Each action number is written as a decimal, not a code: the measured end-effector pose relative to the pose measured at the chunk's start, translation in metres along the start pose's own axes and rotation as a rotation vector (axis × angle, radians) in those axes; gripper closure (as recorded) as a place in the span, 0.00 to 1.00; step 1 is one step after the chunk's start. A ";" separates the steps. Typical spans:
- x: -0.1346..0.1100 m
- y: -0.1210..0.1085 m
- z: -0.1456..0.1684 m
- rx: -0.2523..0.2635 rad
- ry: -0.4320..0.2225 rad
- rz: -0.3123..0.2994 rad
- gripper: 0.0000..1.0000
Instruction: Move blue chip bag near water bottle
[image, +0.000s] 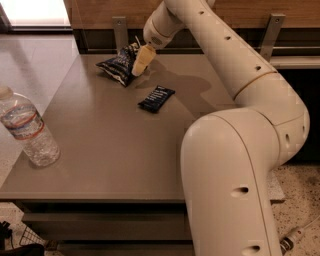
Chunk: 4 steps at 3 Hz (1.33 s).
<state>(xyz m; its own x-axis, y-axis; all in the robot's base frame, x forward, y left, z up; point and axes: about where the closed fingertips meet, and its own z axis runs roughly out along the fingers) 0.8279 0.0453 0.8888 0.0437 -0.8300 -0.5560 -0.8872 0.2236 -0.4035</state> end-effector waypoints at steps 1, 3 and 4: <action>-0.010 0.009 0.024 -0.053 -0.046 0.031 0.00; -0.022 0.029 0.068 -0.156 -0.124 0.144 0.33; -0.022 0.031 0.072 -0.162 -0.121 0.140 0.64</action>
Offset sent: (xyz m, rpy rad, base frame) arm 0.0138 0.0581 -0.0279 0.1719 0.1570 0.0490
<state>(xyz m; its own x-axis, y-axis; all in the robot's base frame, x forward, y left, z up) 0.8325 0.1074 0.8359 -0.0392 -0.7271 -0.6854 -0.9500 0.2398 -0.2001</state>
